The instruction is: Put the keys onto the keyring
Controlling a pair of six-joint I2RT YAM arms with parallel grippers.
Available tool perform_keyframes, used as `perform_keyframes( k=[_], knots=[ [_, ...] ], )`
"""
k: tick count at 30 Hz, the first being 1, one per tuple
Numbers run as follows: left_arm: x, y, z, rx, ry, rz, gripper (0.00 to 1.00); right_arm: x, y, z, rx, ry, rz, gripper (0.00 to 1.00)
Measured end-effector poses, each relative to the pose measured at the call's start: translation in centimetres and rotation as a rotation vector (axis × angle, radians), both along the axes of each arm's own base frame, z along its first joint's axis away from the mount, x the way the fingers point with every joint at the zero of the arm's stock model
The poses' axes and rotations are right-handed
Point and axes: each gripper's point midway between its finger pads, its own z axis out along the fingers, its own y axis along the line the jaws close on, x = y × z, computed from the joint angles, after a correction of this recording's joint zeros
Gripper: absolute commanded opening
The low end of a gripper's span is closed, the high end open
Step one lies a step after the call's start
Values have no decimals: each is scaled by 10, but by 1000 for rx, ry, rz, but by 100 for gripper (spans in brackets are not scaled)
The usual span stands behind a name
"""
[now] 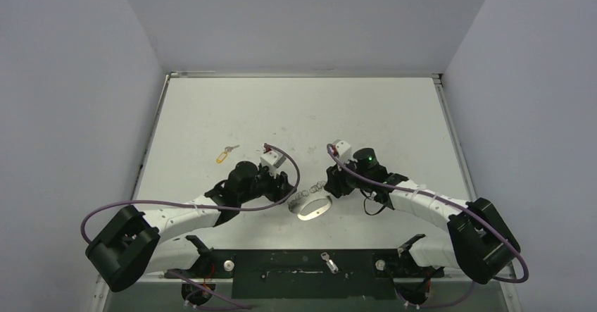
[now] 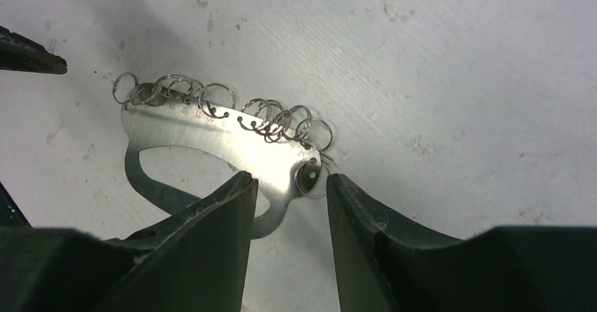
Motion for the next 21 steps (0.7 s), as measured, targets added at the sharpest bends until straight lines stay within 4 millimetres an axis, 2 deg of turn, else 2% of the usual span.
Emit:
perform_keyframes(
  k=[4,8,14,18,21],
  knots=[
    [-3,-7,6,-6,-75,-64,50,3,6,4,15,-103,93,41],
    [-13,-8,2,2,-108,-114,50,12,13,5,21,-177,146,38],
    [-19,-10,6,6,-152,-149,50,9,13,-24,-10,-108,164,38],
    [-18,-9,9,9,-175,-150,50,6,19,-24,22,-77,155,38],
    [-16,-8,9,17,-185,-143,49,4,30,-27,38,-26,156,36]
  ],
)
